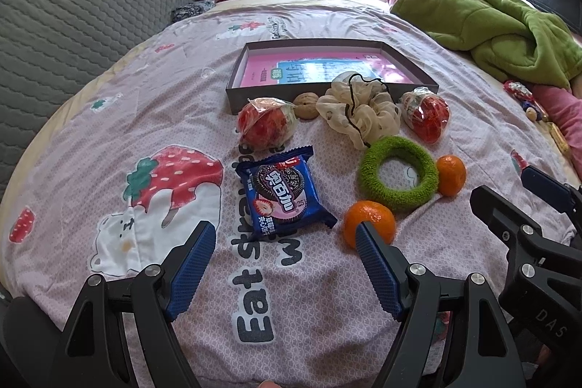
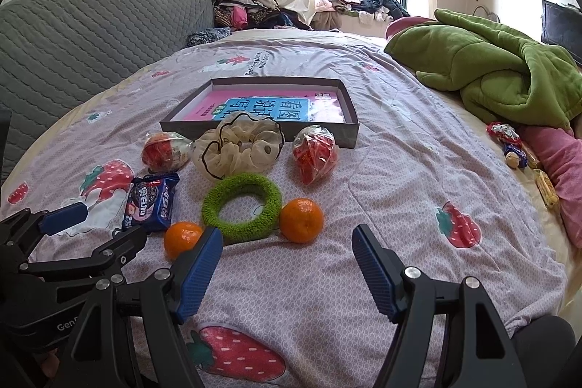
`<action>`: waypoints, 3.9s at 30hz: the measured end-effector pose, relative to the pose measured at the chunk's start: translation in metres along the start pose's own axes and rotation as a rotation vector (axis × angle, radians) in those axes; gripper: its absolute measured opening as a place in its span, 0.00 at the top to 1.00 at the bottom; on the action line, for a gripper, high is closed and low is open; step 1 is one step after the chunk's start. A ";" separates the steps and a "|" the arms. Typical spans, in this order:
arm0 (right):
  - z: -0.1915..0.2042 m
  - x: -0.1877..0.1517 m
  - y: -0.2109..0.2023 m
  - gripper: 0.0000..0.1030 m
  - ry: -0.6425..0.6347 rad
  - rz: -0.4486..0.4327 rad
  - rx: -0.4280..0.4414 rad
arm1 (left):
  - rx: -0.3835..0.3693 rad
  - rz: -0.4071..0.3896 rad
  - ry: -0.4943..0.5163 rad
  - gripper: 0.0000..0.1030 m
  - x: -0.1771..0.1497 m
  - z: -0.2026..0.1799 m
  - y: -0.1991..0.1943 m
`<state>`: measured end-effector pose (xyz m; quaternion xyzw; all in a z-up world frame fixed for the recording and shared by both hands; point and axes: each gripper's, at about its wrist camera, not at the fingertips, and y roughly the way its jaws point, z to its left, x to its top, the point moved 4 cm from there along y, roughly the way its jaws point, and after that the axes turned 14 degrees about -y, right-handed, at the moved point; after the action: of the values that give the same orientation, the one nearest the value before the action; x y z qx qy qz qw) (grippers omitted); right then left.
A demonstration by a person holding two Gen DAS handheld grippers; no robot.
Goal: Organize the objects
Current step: 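Grasp the orange by the cookie pack with the left tool while the right tool grasps the other orange, then lift both oranges and carry them toward the grey tray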
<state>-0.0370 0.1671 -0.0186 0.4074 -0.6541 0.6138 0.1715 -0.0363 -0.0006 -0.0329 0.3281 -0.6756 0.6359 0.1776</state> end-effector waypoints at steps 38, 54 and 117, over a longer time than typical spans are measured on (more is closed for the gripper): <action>-0.025 0.001 0.046 0.29 -0.047 0.110 0.074 | -0.120 0.079 0.050 0.22 -0.012 -0.023 0.026; -0.024 -0.001 0.078 0.38 -0.108 0.202 0.103 | -0.151 0.095 0.088 0.22 -0.010 -0.035 0.042; -0.021 0.025 0.059 0.62 -0.108 0.108 0.146 | -0.274 0.063 0.095 0.60 0.001 -0.044 0.013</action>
<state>-0.1014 0.1742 -0.0357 0.4153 -0.6371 0.6452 0.0727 -0.0532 0.0415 -0.0367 0.2488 -0.7570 0.5577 0.2323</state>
